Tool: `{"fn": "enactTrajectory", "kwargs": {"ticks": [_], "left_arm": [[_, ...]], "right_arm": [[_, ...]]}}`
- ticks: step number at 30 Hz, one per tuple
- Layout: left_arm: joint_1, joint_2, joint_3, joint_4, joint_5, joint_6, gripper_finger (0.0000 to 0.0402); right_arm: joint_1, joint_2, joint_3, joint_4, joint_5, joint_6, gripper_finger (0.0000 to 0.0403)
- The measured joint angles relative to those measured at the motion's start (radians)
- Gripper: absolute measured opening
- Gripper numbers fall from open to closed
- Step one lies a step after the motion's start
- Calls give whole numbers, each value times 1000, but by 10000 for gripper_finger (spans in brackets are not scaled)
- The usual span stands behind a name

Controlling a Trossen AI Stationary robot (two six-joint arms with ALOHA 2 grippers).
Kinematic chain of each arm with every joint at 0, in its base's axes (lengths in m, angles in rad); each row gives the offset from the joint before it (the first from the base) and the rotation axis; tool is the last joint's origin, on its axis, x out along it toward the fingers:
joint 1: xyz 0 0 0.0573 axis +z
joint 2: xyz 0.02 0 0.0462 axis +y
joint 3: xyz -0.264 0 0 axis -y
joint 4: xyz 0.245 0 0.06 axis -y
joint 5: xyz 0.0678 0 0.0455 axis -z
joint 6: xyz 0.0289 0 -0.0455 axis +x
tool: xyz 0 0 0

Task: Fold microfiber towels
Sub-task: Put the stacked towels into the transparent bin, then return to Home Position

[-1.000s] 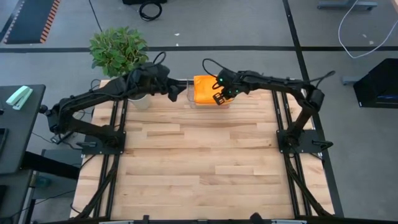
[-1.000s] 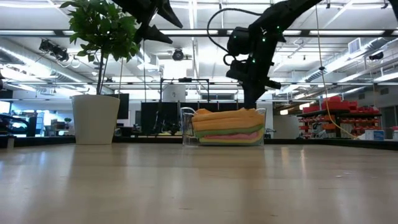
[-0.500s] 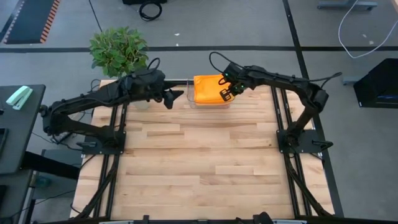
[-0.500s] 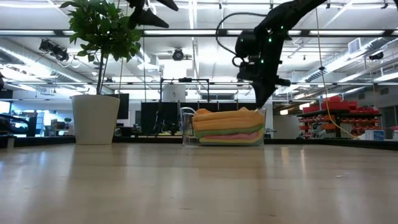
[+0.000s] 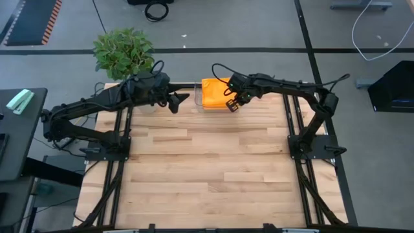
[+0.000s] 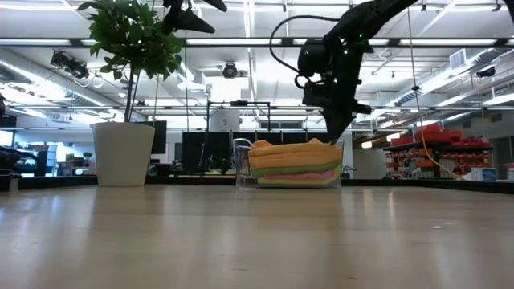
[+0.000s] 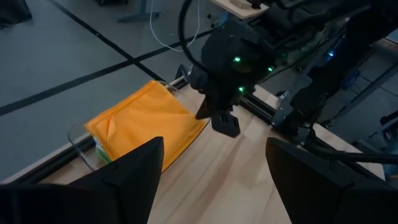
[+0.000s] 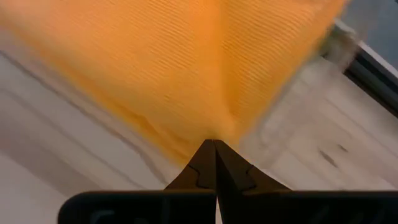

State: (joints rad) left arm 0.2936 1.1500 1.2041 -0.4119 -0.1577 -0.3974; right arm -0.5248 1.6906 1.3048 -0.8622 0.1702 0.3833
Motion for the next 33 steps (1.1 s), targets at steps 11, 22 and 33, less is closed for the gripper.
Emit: {"fn": "enactTrajectory", "kwargs": {"ticks": [11, 22, 33], "left_arm": [[-111, -157, -60, -12, -87, 69, 288], [-268, -486, -324, 127, -94, 71, 288], [-319, -789, -603, 137, -120, 61, 251]], "right_arm": [[63, -181, -3, -79, 31, -28, 0], [449, -570, -54, 148, -14, -12, 1], [655, -816, -598, 871, 76, 60, 1]]}}
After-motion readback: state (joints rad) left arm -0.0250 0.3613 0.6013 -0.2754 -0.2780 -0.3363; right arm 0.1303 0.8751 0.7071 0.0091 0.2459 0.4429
